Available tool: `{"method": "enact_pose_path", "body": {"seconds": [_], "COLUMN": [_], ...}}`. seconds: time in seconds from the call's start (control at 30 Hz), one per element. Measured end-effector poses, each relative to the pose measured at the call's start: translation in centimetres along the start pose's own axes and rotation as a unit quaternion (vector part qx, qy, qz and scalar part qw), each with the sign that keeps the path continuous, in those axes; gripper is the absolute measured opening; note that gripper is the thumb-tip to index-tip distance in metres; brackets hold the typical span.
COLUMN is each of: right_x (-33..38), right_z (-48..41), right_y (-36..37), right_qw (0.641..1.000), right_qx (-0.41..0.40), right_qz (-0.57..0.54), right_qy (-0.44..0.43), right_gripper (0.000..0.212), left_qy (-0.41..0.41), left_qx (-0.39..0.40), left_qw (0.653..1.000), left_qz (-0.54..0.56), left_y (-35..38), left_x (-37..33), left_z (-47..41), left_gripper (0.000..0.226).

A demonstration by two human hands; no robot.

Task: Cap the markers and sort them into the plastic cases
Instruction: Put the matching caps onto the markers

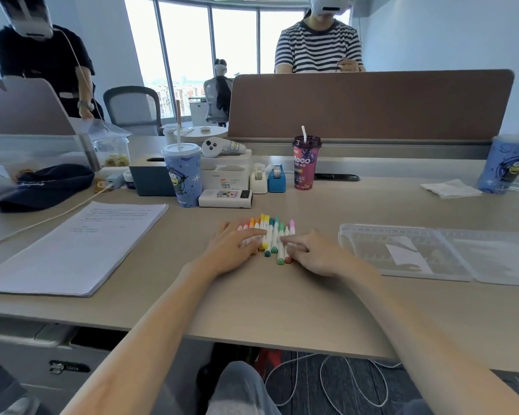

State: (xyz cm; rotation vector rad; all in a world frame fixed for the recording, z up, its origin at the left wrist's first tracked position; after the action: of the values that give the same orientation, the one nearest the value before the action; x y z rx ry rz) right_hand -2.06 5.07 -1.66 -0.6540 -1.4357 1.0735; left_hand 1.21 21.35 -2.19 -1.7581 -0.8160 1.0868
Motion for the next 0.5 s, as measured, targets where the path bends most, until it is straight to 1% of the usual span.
{"method": "enact_pose_path", "body": {"seconds": [0.07, 0.17, 0.2, 0.27, 0.3, 0.33, 0.4, 0.43, 0.5], "right_x": [-0.1, 0.0, 0.1, 0.1, 0.0, 0.0, -0.1, -0.2, -0.3], "right_z": [-0.2, -0.7, -0.8, -1.2, -1.4, -1.6, -1.8, -1.9, -2.0], "right_y": [0.3, 0.0, -0.1, -0.4, -0.5, -0.6, -0.9, -1.0, -1.3], "right_qw": [1.0, 0.999, 0.999, 0.999, 0.999, 0.999, 0.999, 1.0, 1.0], "right_qx": [0.01, -0.006, -0.01, -0.017, -0.02, -0.021, -0.021, -0.022, -0.023], "right_qz": [0.024, 0.033, 0.036, 0.039, 0.039, 0.038, 0.022, 0.011, 0.001], "right_qy": [0.012, 0.014, 0.012, 0.011, 0.012, 0.012, 0.014, 0.015, 0.017], "right_gripper": [0.041, 0.041, 0.04, 0.04, 0.04, 0.04, 0.041, 0.04, 0.038], "left_qy": [0.008, 0.015, 0.024, 0.027, 0.012, -0.02, -0.093, -0.113, -0.12], "left_qx": [0.008, 0.028, 0.025, -0.017, -0.055, -0.091, -0.144, -0.149, -0.129], "left_qw": [1.0, 0.999, 0.999, 0.993, 0.985, 0.976, 0.965, 0.965, 0.972], "left_qz": [-0.014, -0.022, 0.0, 0.11, 0.165, 0.198, 0.197, 0.181, 0.153], "left_y": [0.1, 0.1, -0.1, -0.9, -1.8, -2.6, -3.9, -4.2, -4.1], "left_x": [0.2, 0.7, 0.6, 0.9, 1.6, 2.6, 4.7, 5.5, 6.2], "left_z": [0.0, -0.2, -0.1, 0.0, 0.1, 0.4, 1.2, 1.4, 1.6], "left_gripper": [0.033, 0.031, 0.03, 0.03, 0.03, 0.031, 0.034, 0.035, 0.032]}}
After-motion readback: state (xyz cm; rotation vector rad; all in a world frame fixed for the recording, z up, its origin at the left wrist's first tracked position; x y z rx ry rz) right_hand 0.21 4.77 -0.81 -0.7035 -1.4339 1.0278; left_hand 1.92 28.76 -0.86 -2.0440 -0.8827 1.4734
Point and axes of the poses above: each hand's wrist, its own z-axis away from the middle knuckle, its own y-axis out of the palm, x = y × z, the point moved 9 cm from there along -z, towards the middle knuckle, and after that the axes turned 5 degrees about y, right-handed, at the moved point
